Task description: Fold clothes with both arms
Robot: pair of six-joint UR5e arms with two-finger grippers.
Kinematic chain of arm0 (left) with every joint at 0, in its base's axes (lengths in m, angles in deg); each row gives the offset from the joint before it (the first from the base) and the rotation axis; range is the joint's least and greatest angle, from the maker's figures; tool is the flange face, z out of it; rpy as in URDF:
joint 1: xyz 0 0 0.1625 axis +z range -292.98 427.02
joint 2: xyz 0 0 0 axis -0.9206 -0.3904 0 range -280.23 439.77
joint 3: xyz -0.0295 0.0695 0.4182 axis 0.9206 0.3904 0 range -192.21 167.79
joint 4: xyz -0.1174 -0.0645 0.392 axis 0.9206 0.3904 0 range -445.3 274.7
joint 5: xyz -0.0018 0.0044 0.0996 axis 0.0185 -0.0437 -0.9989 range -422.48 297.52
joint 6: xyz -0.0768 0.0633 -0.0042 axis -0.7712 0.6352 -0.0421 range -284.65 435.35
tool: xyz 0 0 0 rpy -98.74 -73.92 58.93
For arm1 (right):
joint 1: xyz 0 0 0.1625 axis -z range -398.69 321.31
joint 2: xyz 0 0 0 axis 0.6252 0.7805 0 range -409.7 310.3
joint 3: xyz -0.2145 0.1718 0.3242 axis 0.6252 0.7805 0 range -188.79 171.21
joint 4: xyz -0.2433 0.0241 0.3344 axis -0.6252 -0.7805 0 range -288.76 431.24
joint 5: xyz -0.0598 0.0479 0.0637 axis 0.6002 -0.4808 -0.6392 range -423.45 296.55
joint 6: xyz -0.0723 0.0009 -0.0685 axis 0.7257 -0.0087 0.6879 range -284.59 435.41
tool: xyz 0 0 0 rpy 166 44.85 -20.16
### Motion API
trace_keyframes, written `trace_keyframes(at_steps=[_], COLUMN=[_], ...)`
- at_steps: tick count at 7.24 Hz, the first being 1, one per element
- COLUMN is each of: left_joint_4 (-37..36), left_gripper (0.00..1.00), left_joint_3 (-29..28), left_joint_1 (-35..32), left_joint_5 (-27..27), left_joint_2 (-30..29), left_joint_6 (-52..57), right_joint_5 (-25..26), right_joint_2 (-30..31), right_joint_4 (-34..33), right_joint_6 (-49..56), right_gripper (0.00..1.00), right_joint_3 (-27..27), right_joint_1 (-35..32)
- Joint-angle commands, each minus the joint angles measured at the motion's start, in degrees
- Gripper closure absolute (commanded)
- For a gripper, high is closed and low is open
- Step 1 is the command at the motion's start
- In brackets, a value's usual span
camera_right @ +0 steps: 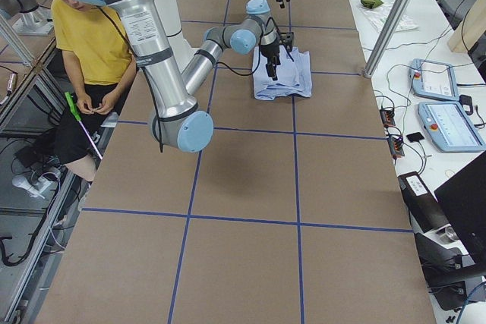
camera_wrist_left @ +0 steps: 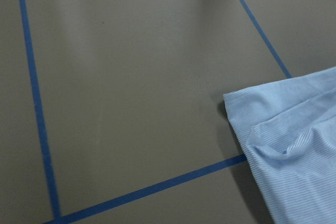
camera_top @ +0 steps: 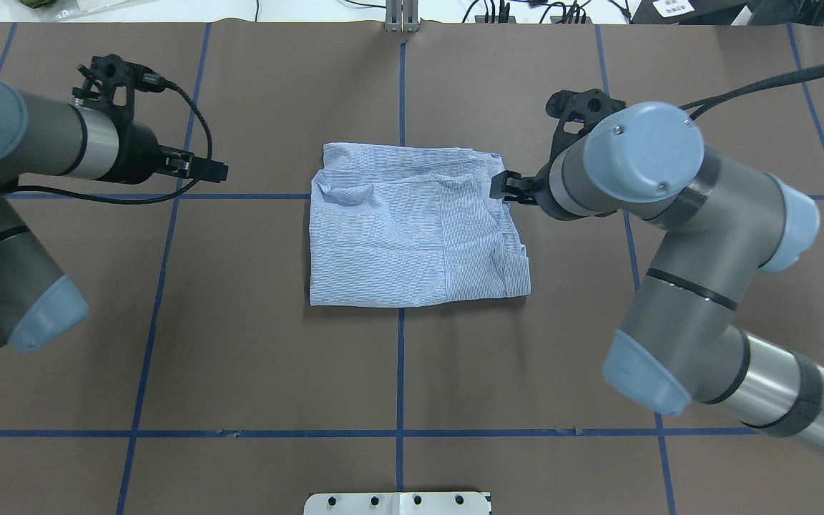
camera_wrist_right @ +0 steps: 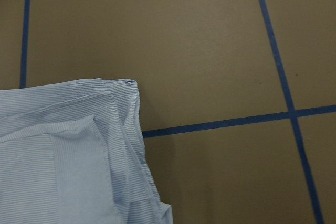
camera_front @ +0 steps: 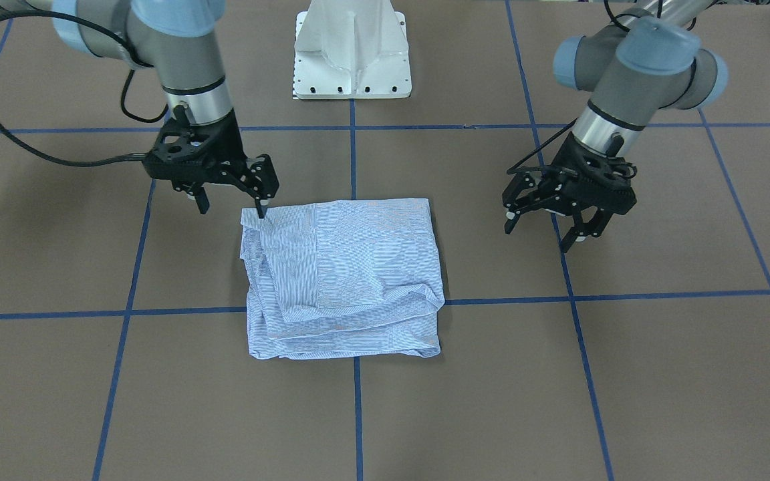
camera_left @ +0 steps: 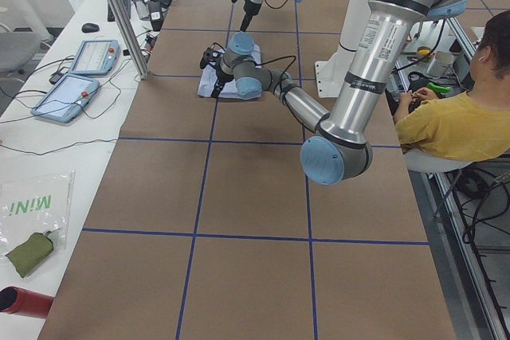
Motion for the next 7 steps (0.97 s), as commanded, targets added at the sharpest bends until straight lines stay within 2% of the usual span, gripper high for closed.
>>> trace_keyframes(at_steps=[1,2,3,4,5,7], left_joint_4=[0.0,-1.9,-7.0,-14.3,-17.9,-20.9], left_gripper=[0.00,0.00,0.00,0.00,0.00,0.00], left_joint_3=[1.4,1.3,1.4,1.4,1.1,0.9], left_joint_1=[-11.6,-17.9,-23.9,-30.0,-33.6,-37.7], left_joint_5=[6.4,9.4,11.3,11.8,11.7,11.8], left_joint_2=[9.7,13.0,13.9,14.0,14.2,17.7], left_joint_6=[19.8,28.5,38.9,47.6,54.1,55.4], right_joint_5=[-9.0,-13.7,-17.9,-21.6,-24.2,-28.9], right_joint_2=[6.6,10.4,15.6,20.8,26.1,34.2], right_joint_4=[-0.8,-0.7,-0.3,-0.4,-0.8,-1.0], right_joint_6=[14.1,22.8,34.4,46.7,57.2,69.9], right_gripper=[0.00,0.00,0.00,0.00,0.00,0.00], right_joint_3=[-1.5,-1.5,-1.5,-1.2,-1.0,0.5], right_joint_1=[-10.2,-16.1,-22.7,-29.7,-35.8,-45.5])
